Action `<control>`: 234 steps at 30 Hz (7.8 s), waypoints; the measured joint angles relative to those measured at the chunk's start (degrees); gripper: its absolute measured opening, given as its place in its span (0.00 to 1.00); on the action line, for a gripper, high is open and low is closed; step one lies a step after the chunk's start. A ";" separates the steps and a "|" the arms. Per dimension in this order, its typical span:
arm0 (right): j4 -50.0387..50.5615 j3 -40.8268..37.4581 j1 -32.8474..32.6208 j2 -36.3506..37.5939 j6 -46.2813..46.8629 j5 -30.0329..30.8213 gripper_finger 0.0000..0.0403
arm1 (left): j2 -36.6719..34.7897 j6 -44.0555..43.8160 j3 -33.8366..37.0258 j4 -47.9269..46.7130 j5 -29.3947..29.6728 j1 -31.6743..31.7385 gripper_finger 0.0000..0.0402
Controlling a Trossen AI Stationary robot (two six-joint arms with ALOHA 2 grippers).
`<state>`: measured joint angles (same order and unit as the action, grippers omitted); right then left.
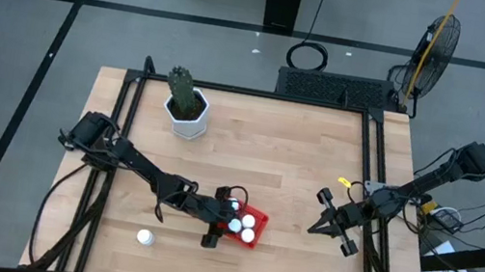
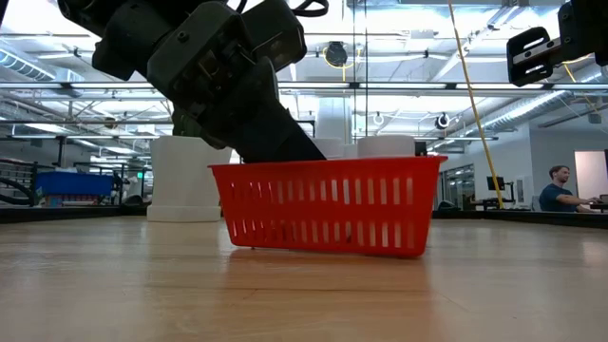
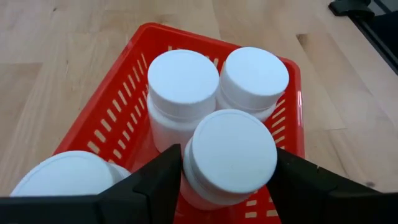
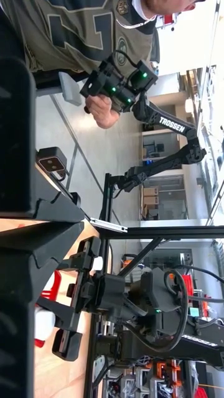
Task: Pick and place pill bottles into a basket
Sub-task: Put the white pill bottle into the red bin
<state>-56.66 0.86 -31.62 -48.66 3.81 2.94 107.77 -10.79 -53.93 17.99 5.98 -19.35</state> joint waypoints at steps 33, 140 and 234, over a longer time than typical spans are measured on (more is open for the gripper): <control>0.00 0.00 0.00 0.00 0.00 0.00 0.01 | -0.70 0.13 -0.07 2.25 -0.01 0.11 0.56; -0.02 0.00 0.00 0.02 0.00 0.00 0.01 | -18.84 -73.56 -0.04 -68.78 12.92 -38.10 0.56; 2.35 12.95 3.26 -5.42 9.39 15.08 0.02 | -26.05 -33.13 -0.09 -26.69 -9.92 -8.71 0.41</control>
<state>-54.31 13.81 -28.35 -54.09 13.21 18.02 81.71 -43.92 -54.02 -8.70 -3.94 -28.06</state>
